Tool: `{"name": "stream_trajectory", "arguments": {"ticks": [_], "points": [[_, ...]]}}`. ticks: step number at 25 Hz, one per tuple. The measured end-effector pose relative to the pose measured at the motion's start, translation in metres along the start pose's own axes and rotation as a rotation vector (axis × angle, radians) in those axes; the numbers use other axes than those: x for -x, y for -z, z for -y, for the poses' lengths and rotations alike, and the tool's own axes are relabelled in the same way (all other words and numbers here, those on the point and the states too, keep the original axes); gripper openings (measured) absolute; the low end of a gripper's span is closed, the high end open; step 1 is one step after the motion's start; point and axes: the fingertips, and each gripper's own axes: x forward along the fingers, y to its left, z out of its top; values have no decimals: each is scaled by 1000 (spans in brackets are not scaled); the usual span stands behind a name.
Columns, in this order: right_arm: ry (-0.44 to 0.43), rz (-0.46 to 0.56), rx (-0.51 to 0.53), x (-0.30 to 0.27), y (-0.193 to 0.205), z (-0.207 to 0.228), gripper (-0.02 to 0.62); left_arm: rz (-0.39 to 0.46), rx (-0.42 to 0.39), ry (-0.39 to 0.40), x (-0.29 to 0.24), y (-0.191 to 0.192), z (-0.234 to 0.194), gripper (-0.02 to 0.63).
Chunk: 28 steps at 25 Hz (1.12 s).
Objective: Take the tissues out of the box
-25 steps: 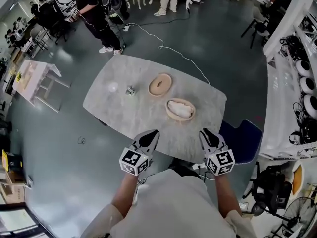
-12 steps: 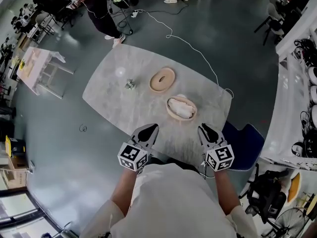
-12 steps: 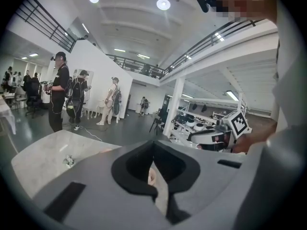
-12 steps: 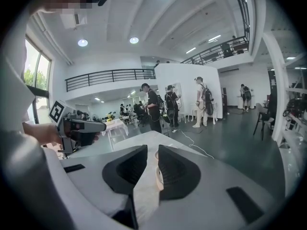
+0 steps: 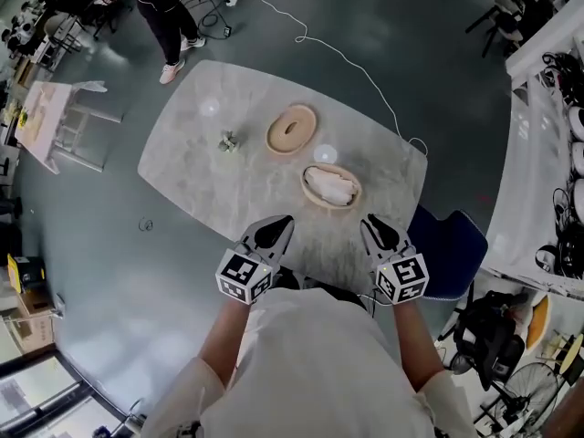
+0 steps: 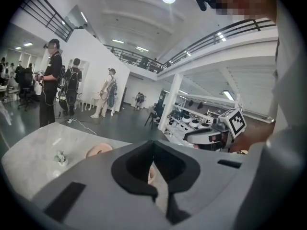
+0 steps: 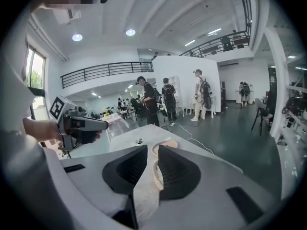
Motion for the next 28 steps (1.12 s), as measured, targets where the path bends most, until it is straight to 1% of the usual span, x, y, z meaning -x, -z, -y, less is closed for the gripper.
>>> {"name": "stream_trajectory", "arguments": {"ticks": [5,8,11,16,19,28], "points": [[29,-43,-21,-28,4,11,91,-38,10,63,-24,1,-22,9],[43,-74,-10,-47,8,16,91,-59,-3,109,-38,0,-33,9],[42,-118,13,-64,20,20,91,-72,-3,135,-48,3,-43,9],[28,-192,64,-96,41,32,91,-89,21,145,-63,12,-61,9],[-1,-248,117,-117,57,34,91,-113,30,140,-69,20,-73,9],[-97,-466,236,-178,131,46,92,-154,56,126,-75,38,-96,9]]}}
